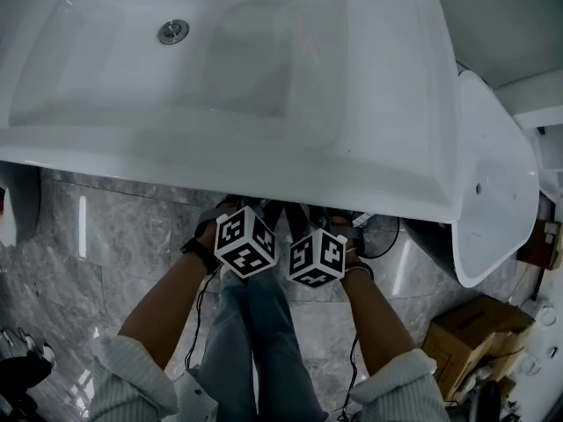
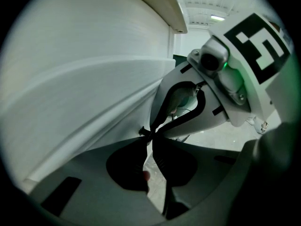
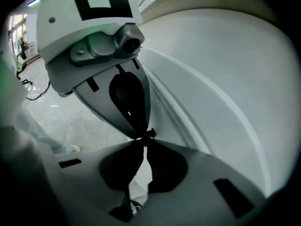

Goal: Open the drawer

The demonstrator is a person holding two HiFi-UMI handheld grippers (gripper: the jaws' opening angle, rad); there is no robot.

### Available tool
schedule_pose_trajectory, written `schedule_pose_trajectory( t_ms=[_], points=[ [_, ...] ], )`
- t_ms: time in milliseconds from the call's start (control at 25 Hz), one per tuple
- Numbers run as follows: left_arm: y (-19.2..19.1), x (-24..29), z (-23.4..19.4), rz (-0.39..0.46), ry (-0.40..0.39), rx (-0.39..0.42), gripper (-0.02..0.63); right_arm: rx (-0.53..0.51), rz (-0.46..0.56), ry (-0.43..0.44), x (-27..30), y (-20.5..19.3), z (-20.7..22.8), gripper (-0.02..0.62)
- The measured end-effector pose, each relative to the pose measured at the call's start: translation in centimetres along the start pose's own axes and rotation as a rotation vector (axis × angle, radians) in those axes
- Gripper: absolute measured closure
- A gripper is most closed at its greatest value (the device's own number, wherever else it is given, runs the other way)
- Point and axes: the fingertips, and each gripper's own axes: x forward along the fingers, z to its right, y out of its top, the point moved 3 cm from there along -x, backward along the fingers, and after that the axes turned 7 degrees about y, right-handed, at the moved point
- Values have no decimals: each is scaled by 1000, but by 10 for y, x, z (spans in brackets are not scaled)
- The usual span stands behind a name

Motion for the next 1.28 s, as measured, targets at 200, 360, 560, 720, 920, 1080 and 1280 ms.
schedule_pose_trajectory(
  t_ms=[200, 360, 560, 720, 920, 1080, 1280],
  points=[
    [-4, -4, 9, 0, -12, -8, 563, 8, 1, 1, -3, -2, -10, 569],
    [-11, -10, 19, -5, -16, -15, 563, 58, 7, -1, -7, -4, -23, 569],
    [-15, -13, 22, -12, -14, -12, 563, 80, 4, -1, -7, -3, -29, 569],
    [-19, -18, 28, -17, -18, -13, 563, 86, 2, -1, -10, -3, -38, 569],
    [-22, -23, 35, -21, -24, -17, 563, 114, 7, 3, -14, -4, -45, 569],
    [-23, -28, 41, -25, -25, -19, 563, 118, 9, 12, -18, -5, -52, 568],
    [-27, -32, 48, -34, -17, -24, 563, 138, 12, 22, -21, -6, -60, 568]
  ],
)
